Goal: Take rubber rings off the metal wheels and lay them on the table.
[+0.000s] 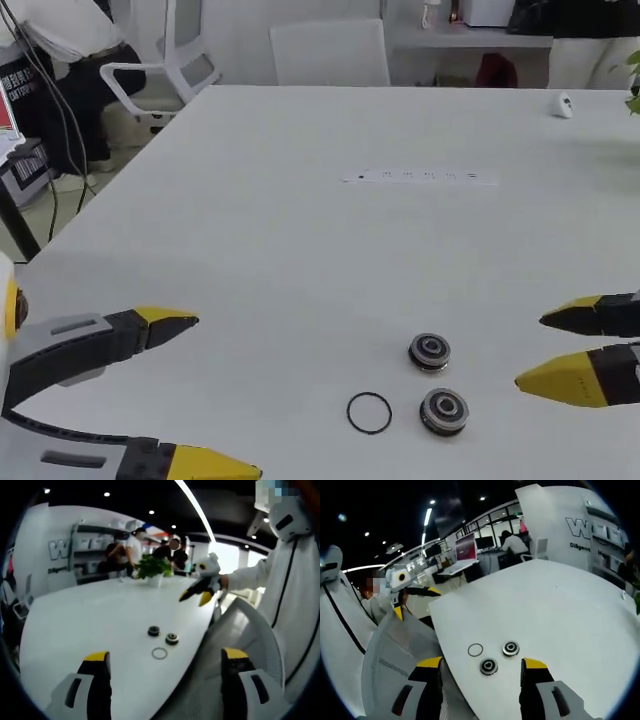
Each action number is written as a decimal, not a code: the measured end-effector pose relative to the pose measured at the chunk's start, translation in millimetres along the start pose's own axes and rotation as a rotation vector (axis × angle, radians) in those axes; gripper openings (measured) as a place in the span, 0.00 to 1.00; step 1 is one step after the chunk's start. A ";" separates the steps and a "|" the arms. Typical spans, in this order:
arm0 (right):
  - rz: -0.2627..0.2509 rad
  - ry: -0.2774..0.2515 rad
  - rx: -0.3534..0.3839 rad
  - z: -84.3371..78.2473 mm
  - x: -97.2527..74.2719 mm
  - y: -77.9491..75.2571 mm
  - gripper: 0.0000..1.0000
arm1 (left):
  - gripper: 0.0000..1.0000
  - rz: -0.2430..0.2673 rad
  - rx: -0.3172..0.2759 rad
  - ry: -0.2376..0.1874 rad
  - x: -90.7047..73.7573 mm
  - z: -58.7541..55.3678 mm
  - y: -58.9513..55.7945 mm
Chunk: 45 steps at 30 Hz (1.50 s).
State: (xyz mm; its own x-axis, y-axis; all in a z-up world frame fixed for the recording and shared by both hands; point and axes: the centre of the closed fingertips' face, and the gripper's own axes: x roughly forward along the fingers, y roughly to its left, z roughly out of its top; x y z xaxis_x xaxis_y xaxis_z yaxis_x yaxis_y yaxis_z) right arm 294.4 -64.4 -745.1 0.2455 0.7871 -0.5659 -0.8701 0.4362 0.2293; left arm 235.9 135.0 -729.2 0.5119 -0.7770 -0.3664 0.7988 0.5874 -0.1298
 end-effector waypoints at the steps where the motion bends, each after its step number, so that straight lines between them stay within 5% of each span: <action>1: 0.006 -0.007 -0.004 -0.2 -0.8 -0.7 0.61 | 0.94 0.007 -0.002 0.005 0.9 -0.2 0.3; 7: 0.021 0.007 -0.018 -10.8 -2.2 -7.8 0.68 | 0.94 0.029 -0.003 0.022 2.9 1.8 -1.3; 26: 0.036 -0.081 0.029 -20.8 -6.5 -34.5 0.72 | 0.95 0.087 0.025 0.043 10.4 20.5 -4.3; 32: 0.040 -0.101 0.049 -26.9 -5.8 -40.8 0.71 | 0.93 0.081 0.055 0.013 15.6 37.9 -7.0; 45: 0.050 -0.126 0.069 -37.2 -5.9 -46.1 0.70 | 0.92 0.050 0.168 0.054 44.6 61.3 -16.7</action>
State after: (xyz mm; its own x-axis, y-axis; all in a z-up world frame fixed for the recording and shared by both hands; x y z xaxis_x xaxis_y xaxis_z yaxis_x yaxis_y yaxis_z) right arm 317.2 -105.3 -781.7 0.2575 0.8554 -0.4495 -0.8526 0.4201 0.3109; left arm 264.8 76.7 -686.9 0.5385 -0.7318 -0.4178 0.8165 0.5756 0.0441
